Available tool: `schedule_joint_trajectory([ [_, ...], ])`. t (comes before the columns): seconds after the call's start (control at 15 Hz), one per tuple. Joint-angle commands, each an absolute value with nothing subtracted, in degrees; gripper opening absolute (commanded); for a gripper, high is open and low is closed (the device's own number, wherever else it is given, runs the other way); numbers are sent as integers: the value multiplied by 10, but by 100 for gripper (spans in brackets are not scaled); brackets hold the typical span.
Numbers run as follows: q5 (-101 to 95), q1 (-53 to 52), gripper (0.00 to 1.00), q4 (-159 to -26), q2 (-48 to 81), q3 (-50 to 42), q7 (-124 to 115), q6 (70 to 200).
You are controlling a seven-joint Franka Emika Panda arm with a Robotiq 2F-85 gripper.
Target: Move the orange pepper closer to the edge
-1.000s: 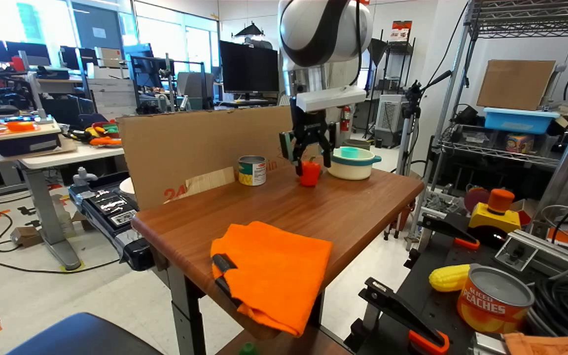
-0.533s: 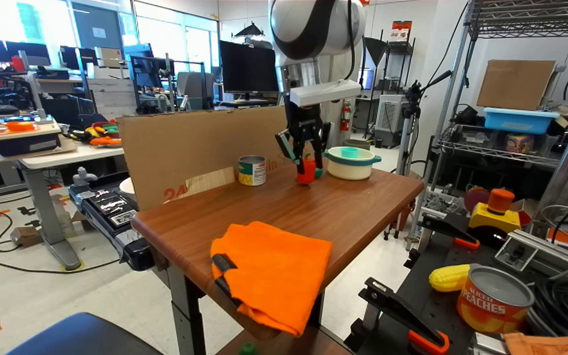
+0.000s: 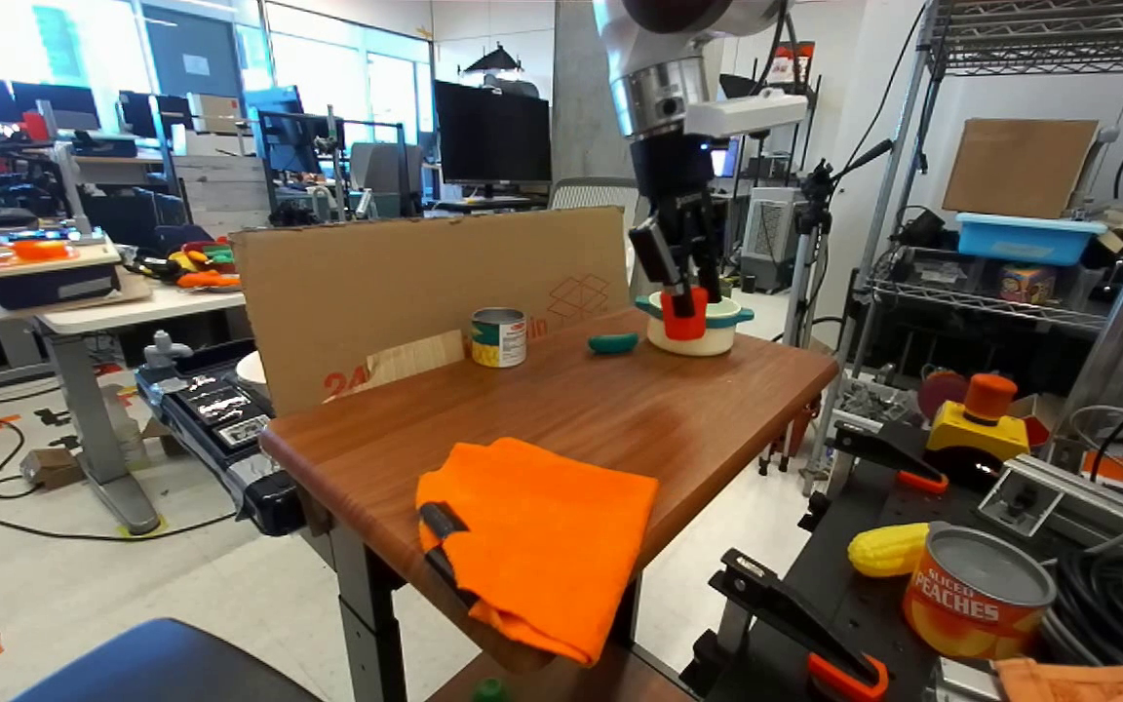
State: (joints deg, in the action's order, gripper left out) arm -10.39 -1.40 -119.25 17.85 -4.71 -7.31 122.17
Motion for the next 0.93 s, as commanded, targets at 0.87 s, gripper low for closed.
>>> schedule_joint_trajectory([
  [0.87,-206,-2,23,-1371,144,-60,-112,1440],
])
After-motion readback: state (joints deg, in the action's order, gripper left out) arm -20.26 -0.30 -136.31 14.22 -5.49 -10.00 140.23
